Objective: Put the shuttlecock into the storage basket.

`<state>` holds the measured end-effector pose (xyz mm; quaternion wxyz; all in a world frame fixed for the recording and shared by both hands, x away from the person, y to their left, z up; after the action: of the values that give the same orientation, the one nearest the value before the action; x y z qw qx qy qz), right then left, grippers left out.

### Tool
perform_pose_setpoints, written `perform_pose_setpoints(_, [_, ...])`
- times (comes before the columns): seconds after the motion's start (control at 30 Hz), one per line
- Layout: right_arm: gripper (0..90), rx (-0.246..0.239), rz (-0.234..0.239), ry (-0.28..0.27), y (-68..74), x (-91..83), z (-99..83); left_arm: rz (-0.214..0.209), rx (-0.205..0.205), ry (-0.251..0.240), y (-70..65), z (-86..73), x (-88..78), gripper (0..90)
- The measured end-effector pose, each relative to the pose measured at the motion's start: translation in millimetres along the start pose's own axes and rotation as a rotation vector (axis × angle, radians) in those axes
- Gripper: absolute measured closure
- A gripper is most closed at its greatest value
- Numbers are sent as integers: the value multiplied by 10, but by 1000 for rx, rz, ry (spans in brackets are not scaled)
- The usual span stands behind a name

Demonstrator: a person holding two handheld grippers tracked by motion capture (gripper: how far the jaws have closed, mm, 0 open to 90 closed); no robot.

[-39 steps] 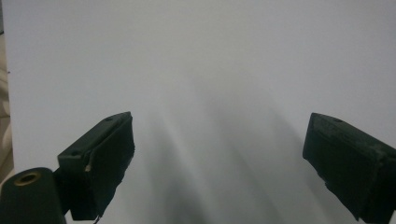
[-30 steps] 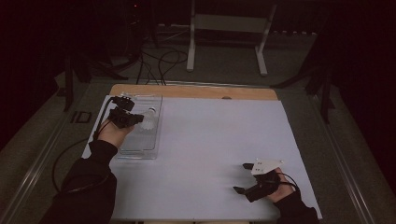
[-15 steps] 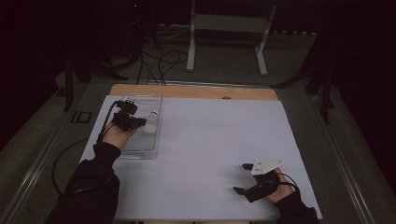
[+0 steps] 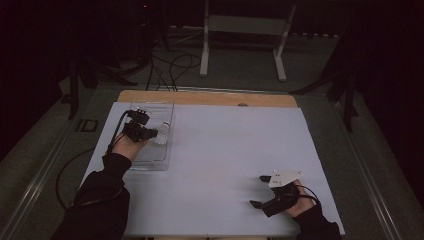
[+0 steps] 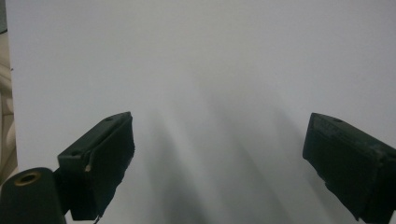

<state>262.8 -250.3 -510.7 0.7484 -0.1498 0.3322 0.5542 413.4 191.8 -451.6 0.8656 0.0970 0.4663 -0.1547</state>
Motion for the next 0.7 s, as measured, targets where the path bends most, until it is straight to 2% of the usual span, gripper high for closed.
perform_pose_setpoints(0.1, [87, 0, -1, 2, 1, 1, 0, -6, 25, 8, 4, -17, 33, 900])
perform_pose_setpoints(0.13, [87, 0, 0, 1, 1, 0, 0, -19, 27, 10, 7, -20, 39, 900])
perform_pose_setpoints(0.2, [87, 1, 0, 1, -2, 0, -1, -11, 23, 4, 9, -26, 40, 900])
perform_pose_setpoints(0.3, [87, 3, 0, 2, -4, -1, -3, -29, 27, 18, 14, -23, 48, 898])
perform_pose_setpoints(0.7, [88, 3, 1, 2, -5, -4, -1, -20, 43, 80, -37, -21, 105, 871])
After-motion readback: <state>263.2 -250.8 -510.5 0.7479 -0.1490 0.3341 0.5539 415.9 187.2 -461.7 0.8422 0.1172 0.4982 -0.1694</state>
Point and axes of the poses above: each handheld gripper's, and its own axes: x roughly forward along the jaws, z roughly out of its top, y roughly to its left, the point moved 1 cm from there along x, roughly forward along the jaws, and after that the axes turned 10 degrees about z, right-handed, at the moved point
